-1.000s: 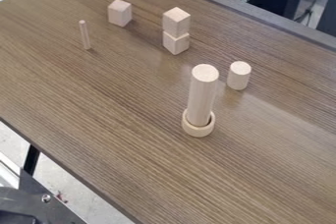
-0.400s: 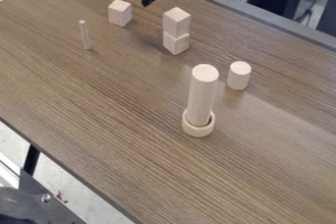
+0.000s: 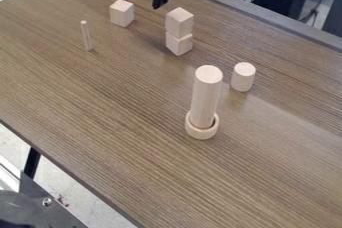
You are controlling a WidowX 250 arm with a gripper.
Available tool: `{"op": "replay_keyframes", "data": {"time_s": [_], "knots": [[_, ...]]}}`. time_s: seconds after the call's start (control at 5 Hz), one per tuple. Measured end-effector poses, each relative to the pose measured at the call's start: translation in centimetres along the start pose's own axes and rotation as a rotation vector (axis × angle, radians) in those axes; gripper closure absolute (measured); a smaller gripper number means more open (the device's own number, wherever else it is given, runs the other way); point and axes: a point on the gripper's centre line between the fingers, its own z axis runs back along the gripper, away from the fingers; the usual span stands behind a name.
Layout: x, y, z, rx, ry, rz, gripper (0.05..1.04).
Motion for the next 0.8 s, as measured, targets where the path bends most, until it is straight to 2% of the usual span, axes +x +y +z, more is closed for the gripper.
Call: {"op": "replay_keyframes", "data": {"time_s": [0.2,0.4,0.6,0.8], "knots": [[-0.2,-0.7,-0.6,0.027,0.016,-0.074,0.085],[-0.4,-1.6,0.2,0.065,-0.004,-0.142,0.084],[-0.5,-2.2,-0.6,0.081,-0.011,-0.177,0.085],[-0.5,-2.8,-0.4,0.092,-0.021,-0.2,0.084]]}}
